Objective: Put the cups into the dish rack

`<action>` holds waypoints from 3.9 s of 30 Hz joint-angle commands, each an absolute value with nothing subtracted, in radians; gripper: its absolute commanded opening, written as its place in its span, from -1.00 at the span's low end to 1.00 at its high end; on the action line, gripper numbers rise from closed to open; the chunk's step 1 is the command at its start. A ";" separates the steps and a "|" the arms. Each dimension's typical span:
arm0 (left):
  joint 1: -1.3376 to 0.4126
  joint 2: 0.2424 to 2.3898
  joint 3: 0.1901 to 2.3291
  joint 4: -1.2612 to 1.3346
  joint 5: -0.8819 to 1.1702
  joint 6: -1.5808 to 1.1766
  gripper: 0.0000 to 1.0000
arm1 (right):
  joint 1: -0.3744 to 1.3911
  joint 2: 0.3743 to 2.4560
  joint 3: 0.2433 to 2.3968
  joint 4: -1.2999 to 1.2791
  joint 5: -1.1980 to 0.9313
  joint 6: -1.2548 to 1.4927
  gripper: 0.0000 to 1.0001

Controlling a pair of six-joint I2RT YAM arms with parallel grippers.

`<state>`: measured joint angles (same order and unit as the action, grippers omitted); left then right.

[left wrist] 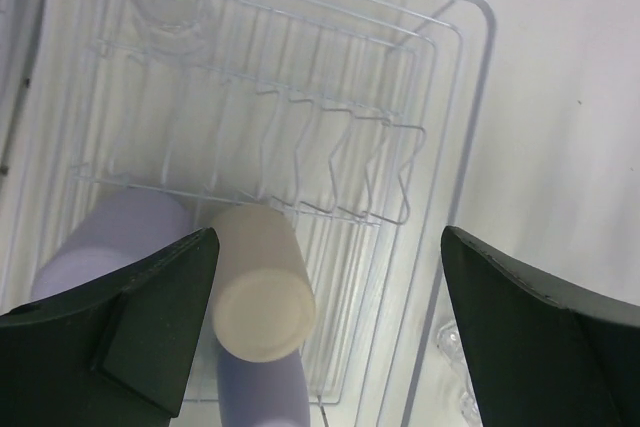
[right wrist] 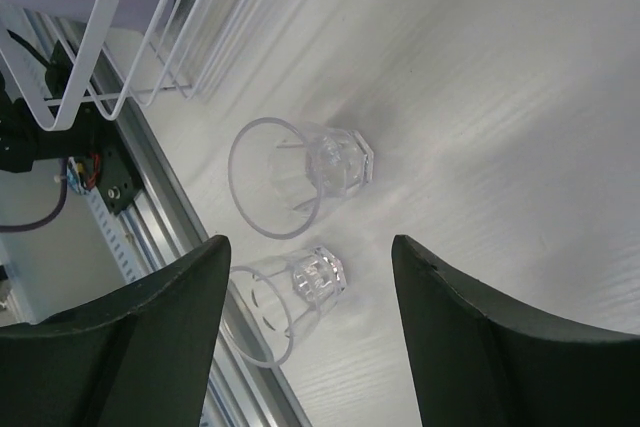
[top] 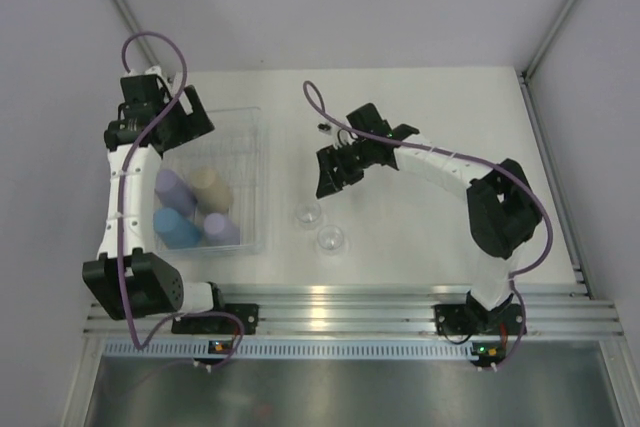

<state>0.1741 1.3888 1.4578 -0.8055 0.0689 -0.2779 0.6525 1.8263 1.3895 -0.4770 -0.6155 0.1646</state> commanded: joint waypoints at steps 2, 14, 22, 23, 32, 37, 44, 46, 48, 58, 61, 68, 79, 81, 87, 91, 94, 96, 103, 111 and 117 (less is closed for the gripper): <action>0.152 1.274 1.353 -0.741 0.184 -0.276 0.96 | 0.716 1.884 1.483 -0.544 -0.558 0.103 0.32; 0.150 1.140 1.218 -0.736 0.213 -0.252 0.96 | 0.767 2.049 1.644 -0.630 -0.462 0.057 0.04; 0.150 1.140 1.207 -0.736 0.229 -0.264 0.96 | 0.798 2.077 1.641 -0.687 -0.423 0.025 -0.31; 0.152 1.141 1.207 -0.736 0.230 -0.262 0.96 | 0.801 2.075 1.628 -0.689 -0.420 0.025 -0.35; 0.150 1.164 1.230 -0.718 0.244 -0.264 0.96 | 0.804 2.033 1.603 -0.696 -0.388 0.035 -1.00; 0.152 1.196 1.302 -0.718 0.218 -0.250 0.96 | 0.778 1.994 1.652 -0.719 -0.377 0.054 -1.00; 0.150 1.233 1.390 -0.684 0.279 -0.252 0.96 | 0.611 1.882 1.724 -0.675 -0.523 0.132 -1.00; 0.150 1.242 1.379 -0.667 0.328 -0.265 0.96 | 0.545 1.858 1.707 -0.605 -0.580 0.194 -1.00; 0.152 1.240 1.352 -0.635 0.439 -0.305 0.96 | 0.506 1.829 1.652 -0.533 -0.676 0.254 -1.00; 0.078 1.219 1.043 0.123 0.859 -0.821 0.96 | 0.485 1.838 1.335 0.526 -0.994 1.021 -1.00; 0.025 1.241 1.063 0.127 0.859 -0.819 0.97 | 0.506 1.879 1.353 0.649 -1.005 1.148 -1.00; -0.089 1.284 1.072 0.137 0.828 -0.808 0.97 | 0.526 1.962 1.416 0.871 -1.002 1.325 -1.00; -0.172 1.299 1.074 0.184 0.798 -0.838 0.96 | 0.535 1.974 1.397 0.930 -0.999 1.362 -1.00; -0.181 1.302 1.077 0.192 0.799 -0.844 0.91 | 0.538 1.976 1.396 0.936 -0.996 1.365 -1.00; -0.192 1.318 1.080 0.193 0.827 -0.856 0.51 | 0.538 1.982 1.396 0.945 -0.992 1.370 -1.00; -0.193 1.322 1.081 0.193 0.833 -0.862 0.00 | 0.538 1.983 1.393 0.951 -0.992 1.371 -1.00; -0.195 1.324 1.083 0.192 0.839 -0.864 -0.61 | 0.538 1.983 1.391 0.957 -0.992 1.374 -1.00; -0.196 1.324 1.080 0.193 0.833 -0.867 -0.86 | 0.538 1.983 1.390 0.960 -0.992 1.376 -1.00; -0.199 1.307 1.066 0.195 0.805 -0.861 -1.00 | 0.538 1.985 1.381 0.994 -0.991 1.397 -0.86; -0.196 1.293 1.081 0.153 0.764 -0.815 -1.00 | 0.540 1.985 1.333 1.008 -0.976 1.384 -0.20; -0.173 1.275 1.112 0.105 0.746 -0.766 -1.00 | 0.532 1.982 1.278 1.015 -0.957 1.362 -0.10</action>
<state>-0.1886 1.3178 1.0531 0.0994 0.7715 -0.8162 0.5217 1.9911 1.2938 0.9421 -0.9653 1.3941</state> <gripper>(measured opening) 0.642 0.439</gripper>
